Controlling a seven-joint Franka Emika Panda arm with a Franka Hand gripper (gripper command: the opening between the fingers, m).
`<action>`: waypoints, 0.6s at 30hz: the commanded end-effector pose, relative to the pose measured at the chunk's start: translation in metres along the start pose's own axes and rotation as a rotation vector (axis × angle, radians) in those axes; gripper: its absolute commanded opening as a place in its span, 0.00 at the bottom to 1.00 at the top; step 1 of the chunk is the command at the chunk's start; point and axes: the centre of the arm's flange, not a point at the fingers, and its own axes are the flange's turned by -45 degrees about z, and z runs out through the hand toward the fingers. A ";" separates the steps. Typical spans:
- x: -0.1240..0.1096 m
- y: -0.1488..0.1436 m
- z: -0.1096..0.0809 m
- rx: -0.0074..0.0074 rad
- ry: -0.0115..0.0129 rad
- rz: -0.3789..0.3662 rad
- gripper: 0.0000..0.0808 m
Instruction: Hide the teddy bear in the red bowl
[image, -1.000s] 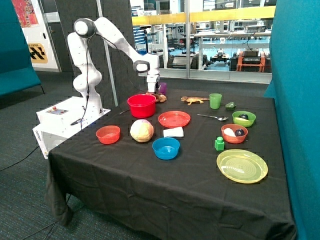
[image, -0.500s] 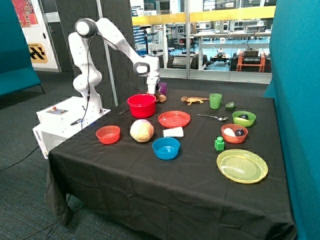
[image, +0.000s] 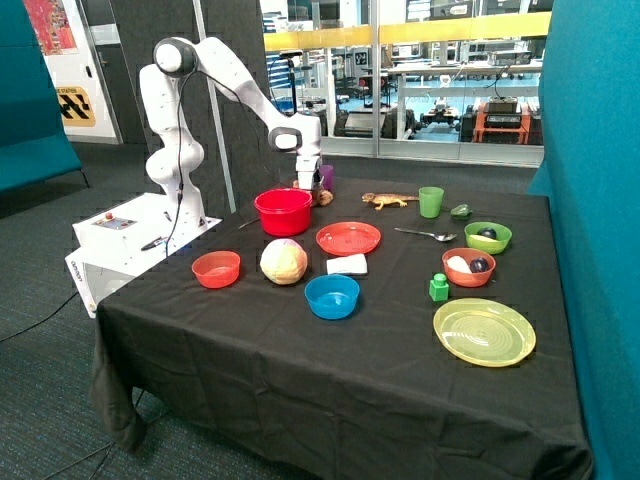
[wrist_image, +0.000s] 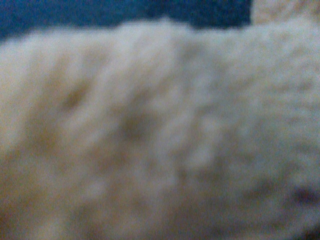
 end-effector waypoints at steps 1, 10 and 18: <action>0.000 0.006 0.005 -0.0004 0.0002 0.013 0.00; 0.000 0.004 0.001 -0.0004 0.0002 -0.003 0.00; 0.001 0.003 -0.009 -0.0004 0.0002 -0.010 0.00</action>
